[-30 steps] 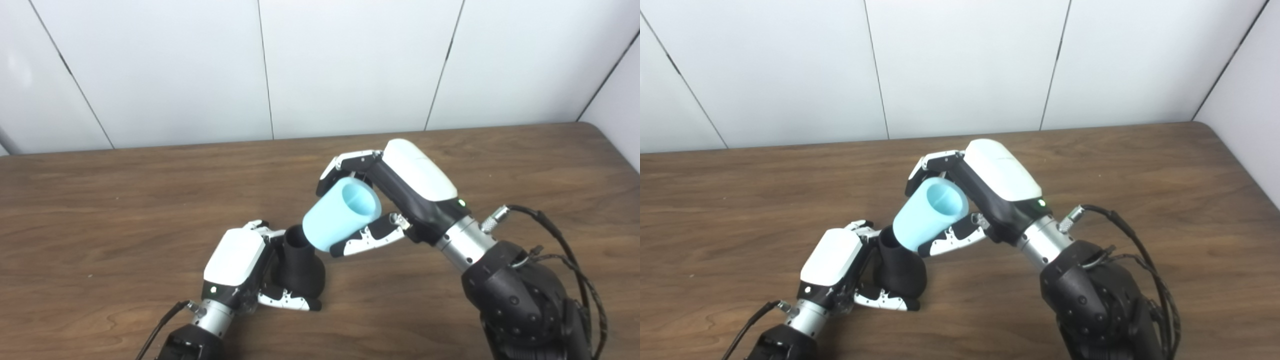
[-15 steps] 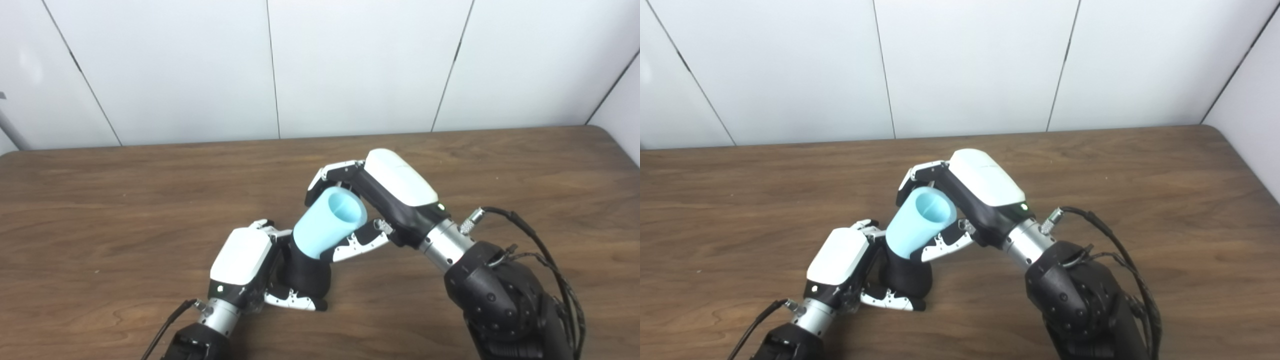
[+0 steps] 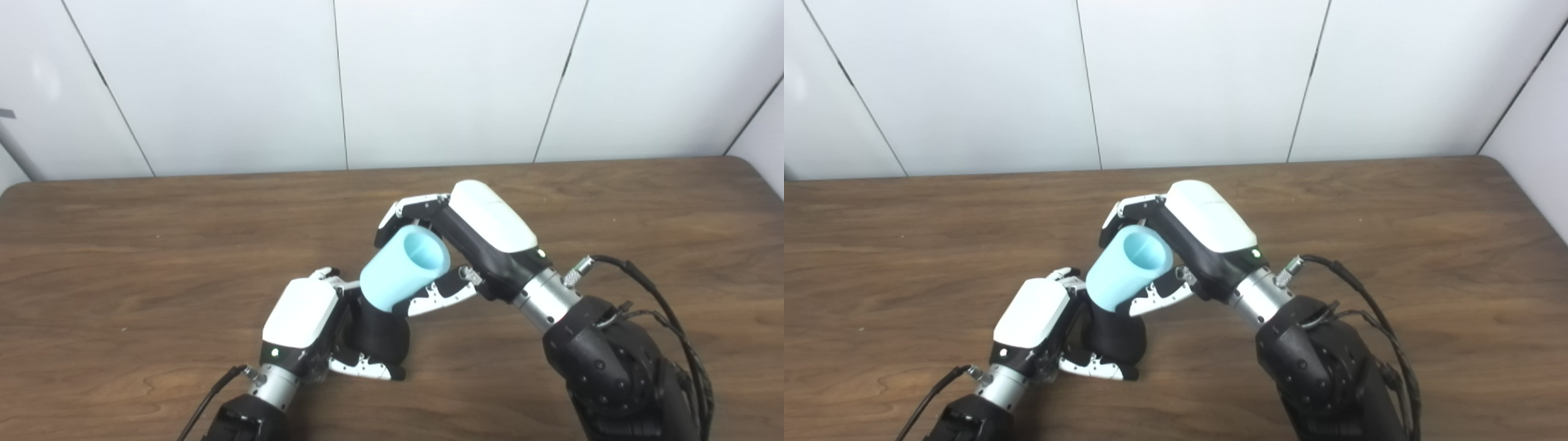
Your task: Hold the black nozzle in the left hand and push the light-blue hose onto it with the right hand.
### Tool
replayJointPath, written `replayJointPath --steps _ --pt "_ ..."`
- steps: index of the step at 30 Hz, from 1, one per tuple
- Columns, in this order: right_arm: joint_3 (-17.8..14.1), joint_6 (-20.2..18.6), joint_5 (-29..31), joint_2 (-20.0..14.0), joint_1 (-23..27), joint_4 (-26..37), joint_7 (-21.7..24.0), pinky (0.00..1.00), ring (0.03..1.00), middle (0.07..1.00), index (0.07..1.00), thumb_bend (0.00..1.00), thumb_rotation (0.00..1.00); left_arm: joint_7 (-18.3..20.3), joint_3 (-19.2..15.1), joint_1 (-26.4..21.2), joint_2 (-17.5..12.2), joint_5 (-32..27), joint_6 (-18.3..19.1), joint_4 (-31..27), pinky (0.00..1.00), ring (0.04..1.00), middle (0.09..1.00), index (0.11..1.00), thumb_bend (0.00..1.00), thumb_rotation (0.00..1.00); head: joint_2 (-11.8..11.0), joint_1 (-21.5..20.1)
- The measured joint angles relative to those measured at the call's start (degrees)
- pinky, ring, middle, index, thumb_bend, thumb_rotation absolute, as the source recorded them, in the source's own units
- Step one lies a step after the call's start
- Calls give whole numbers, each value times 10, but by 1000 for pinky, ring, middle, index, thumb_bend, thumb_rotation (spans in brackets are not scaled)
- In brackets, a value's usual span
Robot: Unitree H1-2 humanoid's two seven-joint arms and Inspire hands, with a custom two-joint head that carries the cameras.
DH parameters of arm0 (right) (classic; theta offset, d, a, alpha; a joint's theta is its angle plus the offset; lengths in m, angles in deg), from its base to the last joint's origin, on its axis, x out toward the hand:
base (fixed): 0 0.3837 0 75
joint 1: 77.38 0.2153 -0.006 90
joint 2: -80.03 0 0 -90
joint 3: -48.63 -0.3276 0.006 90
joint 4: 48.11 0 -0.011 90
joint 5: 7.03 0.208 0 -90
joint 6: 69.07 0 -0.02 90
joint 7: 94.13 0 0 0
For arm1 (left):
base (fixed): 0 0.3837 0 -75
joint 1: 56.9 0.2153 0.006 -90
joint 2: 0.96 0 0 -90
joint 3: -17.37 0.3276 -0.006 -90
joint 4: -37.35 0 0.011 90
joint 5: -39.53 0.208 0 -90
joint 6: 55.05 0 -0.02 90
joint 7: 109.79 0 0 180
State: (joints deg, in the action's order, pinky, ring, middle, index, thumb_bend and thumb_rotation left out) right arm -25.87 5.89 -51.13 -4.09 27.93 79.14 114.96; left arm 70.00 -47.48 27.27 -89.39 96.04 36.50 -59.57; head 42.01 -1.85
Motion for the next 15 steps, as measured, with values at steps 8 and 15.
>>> replayJointPath --steps 8,15 --pt "6 2 -1 1 -4 -13 -5 299 398 514 544 491 0 1 3 0 -1 4 1 -3 840 625 456 506 524 0 4 -3" --pt "19 6 -6 -1 -9 -13 -13 294 400 511 554 489 0 1 6 0 0 12 2 -6 833 619 454 505 524 0 6 -3"
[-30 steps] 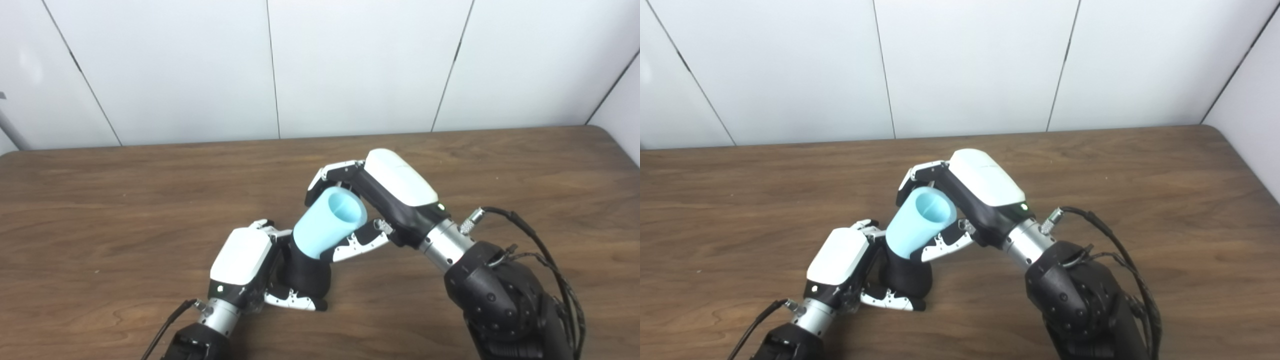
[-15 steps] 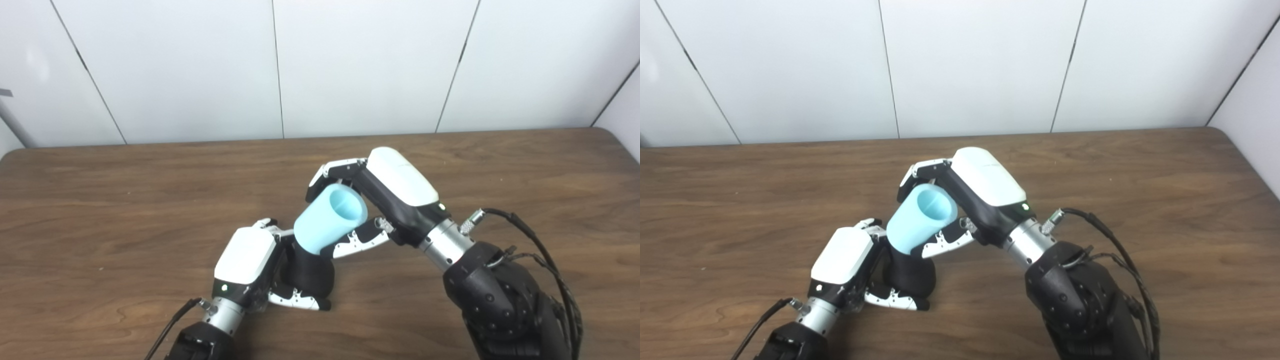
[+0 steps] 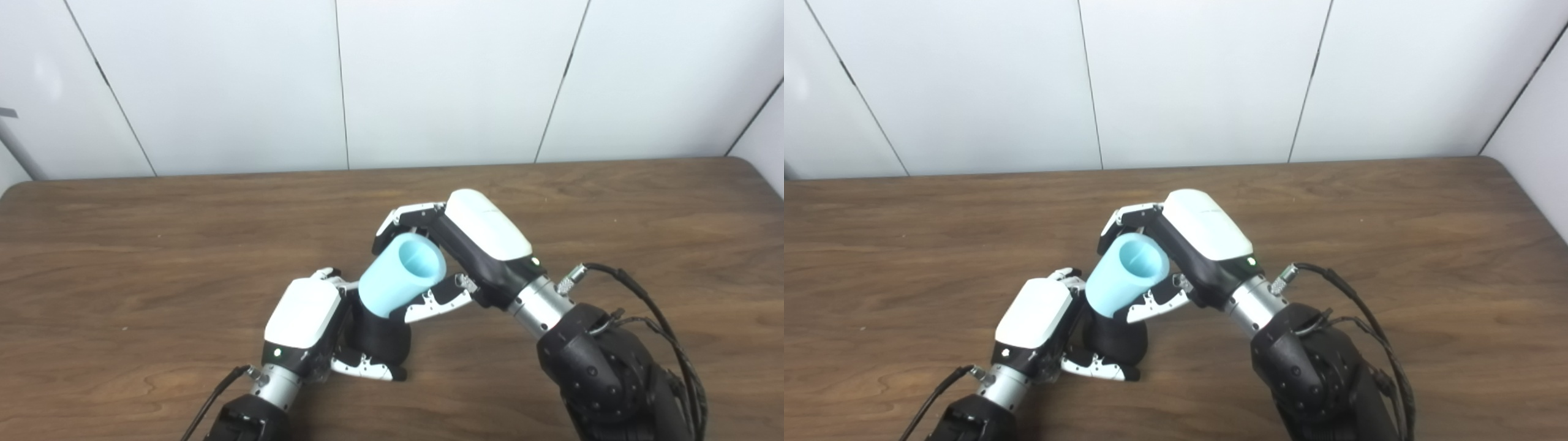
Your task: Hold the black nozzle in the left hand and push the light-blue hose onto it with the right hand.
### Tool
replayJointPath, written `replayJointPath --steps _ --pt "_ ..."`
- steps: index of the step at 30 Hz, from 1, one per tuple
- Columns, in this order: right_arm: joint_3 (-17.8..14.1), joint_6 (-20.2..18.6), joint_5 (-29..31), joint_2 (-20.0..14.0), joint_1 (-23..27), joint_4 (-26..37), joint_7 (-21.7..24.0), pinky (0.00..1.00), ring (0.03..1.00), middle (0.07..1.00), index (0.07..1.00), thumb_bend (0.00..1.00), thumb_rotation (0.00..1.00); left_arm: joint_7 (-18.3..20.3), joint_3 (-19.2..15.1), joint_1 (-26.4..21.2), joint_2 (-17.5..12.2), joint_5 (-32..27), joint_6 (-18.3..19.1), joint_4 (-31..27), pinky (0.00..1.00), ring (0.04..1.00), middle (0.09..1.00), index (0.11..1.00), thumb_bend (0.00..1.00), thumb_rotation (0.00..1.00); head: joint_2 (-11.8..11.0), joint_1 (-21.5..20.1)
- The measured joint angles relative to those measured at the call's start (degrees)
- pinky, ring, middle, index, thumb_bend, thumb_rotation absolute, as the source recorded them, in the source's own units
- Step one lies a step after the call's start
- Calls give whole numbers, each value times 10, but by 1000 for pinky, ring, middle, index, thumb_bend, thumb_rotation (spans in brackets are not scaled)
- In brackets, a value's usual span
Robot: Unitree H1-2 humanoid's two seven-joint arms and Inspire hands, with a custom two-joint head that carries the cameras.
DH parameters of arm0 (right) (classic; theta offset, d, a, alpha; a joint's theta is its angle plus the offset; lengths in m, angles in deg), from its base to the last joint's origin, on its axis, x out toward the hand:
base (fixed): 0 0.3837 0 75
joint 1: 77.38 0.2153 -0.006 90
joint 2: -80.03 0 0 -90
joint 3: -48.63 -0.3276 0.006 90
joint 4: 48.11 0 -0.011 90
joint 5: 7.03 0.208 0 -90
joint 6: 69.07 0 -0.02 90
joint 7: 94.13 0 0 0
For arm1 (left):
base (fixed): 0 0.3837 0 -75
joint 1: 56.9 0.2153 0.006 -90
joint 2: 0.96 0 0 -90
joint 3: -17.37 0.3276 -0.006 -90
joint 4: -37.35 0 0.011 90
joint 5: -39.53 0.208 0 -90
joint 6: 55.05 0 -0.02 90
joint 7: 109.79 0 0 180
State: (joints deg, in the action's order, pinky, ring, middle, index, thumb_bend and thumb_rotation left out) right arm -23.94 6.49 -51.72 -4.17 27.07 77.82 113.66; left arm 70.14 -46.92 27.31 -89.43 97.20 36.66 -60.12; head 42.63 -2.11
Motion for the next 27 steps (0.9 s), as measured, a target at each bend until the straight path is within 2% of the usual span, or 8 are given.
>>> replayJointPath --steps 16,27 --pt "1 -2 -1 0 8 -6 2 310 397 514 539 492 0 -1 6 0 1 7 0 -2 840 616 441 512 523 0 8 4" --pt "-13 -4 17 0 16 -18 9 312 397 511 538 492 0 0 16 0 2 20 8 -6 839 621 453 511 523 0 10 4"
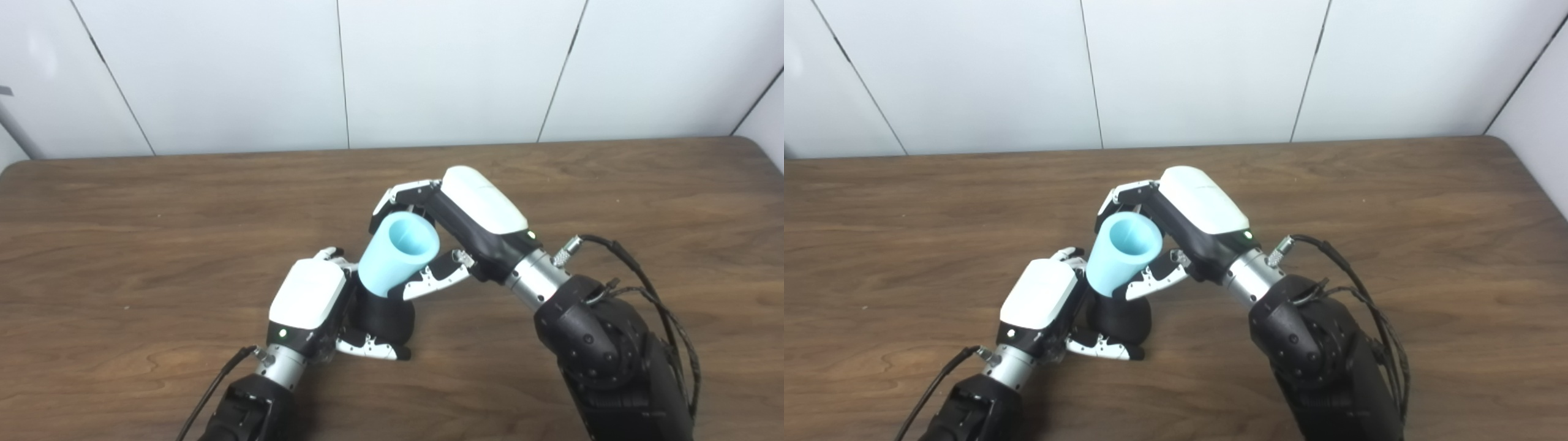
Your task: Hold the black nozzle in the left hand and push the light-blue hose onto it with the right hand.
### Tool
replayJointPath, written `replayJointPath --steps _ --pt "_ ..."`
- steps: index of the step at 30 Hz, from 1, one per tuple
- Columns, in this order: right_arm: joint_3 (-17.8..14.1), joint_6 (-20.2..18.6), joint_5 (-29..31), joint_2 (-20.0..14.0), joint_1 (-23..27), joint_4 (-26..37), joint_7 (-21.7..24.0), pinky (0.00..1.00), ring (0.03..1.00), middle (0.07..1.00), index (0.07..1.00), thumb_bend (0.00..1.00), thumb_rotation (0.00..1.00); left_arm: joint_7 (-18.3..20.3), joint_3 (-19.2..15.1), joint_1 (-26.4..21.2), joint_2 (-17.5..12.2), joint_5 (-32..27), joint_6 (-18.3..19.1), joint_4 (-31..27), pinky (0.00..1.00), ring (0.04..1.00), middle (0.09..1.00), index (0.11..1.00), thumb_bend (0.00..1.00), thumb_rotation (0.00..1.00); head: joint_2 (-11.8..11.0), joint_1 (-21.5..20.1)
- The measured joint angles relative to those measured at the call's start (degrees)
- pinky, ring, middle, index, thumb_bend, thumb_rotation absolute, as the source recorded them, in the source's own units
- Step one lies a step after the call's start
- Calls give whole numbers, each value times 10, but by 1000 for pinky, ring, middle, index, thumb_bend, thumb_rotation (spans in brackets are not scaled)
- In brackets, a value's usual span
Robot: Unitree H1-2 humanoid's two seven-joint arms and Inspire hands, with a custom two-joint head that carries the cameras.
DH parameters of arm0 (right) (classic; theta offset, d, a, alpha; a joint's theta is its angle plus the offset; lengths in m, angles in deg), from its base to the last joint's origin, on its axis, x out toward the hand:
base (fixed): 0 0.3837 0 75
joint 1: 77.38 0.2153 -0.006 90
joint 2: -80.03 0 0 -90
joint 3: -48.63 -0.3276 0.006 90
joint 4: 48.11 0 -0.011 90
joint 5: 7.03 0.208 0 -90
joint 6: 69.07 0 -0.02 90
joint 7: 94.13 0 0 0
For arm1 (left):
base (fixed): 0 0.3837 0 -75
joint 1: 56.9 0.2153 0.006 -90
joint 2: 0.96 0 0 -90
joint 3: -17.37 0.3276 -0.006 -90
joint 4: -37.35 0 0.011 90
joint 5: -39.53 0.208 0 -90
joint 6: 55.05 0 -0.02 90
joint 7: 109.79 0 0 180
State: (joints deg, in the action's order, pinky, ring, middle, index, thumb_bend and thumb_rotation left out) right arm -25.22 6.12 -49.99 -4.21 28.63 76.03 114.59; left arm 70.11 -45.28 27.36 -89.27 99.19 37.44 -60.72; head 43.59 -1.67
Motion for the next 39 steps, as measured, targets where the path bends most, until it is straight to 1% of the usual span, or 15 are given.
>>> replayJointPath --steps 7,11,17,22,34,39 --pt "-2 -4 1 -6 15 -2 18 308 394 505 538 492 0 5 9 1 3 4 14 -5 860 632 458 509 523 0 0 -3" --pt "-2 -7 3 -17 25 -2 35 309 397 506 536 493 0 7 13 1 4 6 17 -6 865 640 470 501 524 0 1 -2" --pt "1 -18 0 -28 37 -1 70 315 395 506 526 494 0 7 15 2 6 9 19 -7 860 633 443 514 522 0 1 0" --pt "4 -27 -2 -32 45 -1 84 340 390 506 518 496 0 7 15 3 8 10 19 -7 856 629 449 513 523 0 3 -1" --pt "8 -25 -12 -33 43 0 85 309 393 509 532 493 0 7 14 5 9 11 19 -8 854 626 453 511 523 0 5 -2" --pt "8 -26 -12 -33 39 0 81 304 400 500 571 490 0 6 14 5 10 11 19 -8 852 622 447 512 523 0 6 -2"
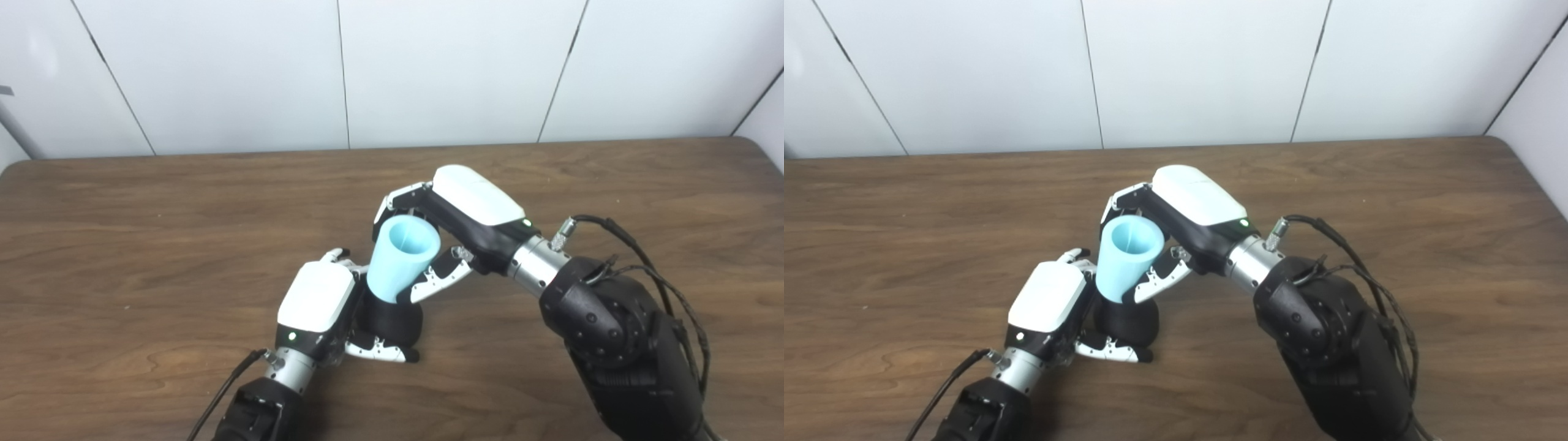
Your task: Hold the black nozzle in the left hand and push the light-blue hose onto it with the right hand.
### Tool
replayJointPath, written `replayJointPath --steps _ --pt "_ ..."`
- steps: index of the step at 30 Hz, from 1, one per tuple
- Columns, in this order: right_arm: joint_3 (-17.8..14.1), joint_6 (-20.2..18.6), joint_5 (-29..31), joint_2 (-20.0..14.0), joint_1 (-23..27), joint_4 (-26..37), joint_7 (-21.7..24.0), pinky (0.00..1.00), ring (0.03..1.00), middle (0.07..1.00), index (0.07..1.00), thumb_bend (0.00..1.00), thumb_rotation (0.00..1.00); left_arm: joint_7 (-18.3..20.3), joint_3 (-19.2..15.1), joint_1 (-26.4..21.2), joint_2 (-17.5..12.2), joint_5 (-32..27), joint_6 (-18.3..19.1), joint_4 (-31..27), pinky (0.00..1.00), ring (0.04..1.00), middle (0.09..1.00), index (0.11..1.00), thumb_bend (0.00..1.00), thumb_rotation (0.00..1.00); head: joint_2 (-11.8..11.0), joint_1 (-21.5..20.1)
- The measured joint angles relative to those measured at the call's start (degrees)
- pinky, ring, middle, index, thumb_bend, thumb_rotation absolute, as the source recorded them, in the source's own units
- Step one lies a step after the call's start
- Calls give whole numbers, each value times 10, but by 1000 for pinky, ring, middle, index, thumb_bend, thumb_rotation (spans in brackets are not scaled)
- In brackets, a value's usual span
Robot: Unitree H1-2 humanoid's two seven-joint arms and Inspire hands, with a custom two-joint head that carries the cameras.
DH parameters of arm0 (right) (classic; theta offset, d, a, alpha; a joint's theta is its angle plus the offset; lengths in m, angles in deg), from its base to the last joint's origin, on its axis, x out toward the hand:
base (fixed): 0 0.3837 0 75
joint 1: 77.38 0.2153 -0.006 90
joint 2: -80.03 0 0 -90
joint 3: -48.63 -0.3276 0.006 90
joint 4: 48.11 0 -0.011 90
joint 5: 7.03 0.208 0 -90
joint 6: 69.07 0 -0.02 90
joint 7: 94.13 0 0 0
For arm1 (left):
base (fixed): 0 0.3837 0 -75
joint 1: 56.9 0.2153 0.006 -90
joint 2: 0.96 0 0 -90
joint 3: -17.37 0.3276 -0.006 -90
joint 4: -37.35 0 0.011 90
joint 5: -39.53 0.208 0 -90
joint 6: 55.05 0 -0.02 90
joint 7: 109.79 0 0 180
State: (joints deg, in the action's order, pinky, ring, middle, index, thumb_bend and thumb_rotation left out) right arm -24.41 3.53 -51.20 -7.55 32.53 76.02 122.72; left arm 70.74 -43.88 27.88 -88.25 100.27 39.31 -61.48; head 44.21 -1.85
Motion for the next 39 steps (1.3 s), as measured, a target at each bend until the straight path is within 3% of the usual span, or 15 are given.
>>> replayJointPath --steps 2,3,4,6,9,10,13,26,30,35,39 --pt "0 -1 -1 0 0 1 2 299 418 512 573 490 0 0 0 0 1 1 0 0 849 624 448 513 523 0 1 -1" --pt "1 -1 -2 0 0 2 4 355 408 509 561 503 0 0 0 0 1 1 0 0 849 626 449 513 523 0 1 -1" --pt "1 -1 -3 -1 0 3 5 396 468 553 529 513 68 0 0 0 1 1 0 0 850 626 450 512 523 0 0 -1" --pt "3 0 -3 -4 0 4 6 472 557 623 638 799 179 0 0 1 2 1 0 0 853 626 450 512 523 0 0 0" --pt "5 0 -10 -9 -2 4 8 592 667 704 713 882 365 0 0 1 2 1 0 0 856 625 449 513 523 0 1 1" --pt "5 0 -14 -11 -3 4 9 599 676 712 725 867 433 0 0 1 2 1 0 0 859 624 445 513 522 0 1 0" --pt "5 -1 -22 -16 -4 4 16 581 655 697 717 839 465 0 0 1 2 1 0 0 859 623 441 514 522 0 1 0" --pt "2 -6 -27 -17 -4 4 37 585 668 705 755 780 536 0 0 1 5 -2 0 0 867 627 439 512 522 0 4 2" --pt "-5 -4 -26 -24 -4 4 38 624 716 743 797 779 574 0 0 1 5 -3 -1 0 862 625 440 512 522 0 2 4" --pt "-17 -3 -26 -37 -12 12 40 701 779 804 857 909 678 -1 0 1 5 -3 -1 1 853 622 457 507 523 0 1 4" --pt "-28 -2 -24 -56 -16 33 47 777 854 857 894 945 726 -1 0 1 4 -2 -1 1 858 622 455 509 523 0 0 4"
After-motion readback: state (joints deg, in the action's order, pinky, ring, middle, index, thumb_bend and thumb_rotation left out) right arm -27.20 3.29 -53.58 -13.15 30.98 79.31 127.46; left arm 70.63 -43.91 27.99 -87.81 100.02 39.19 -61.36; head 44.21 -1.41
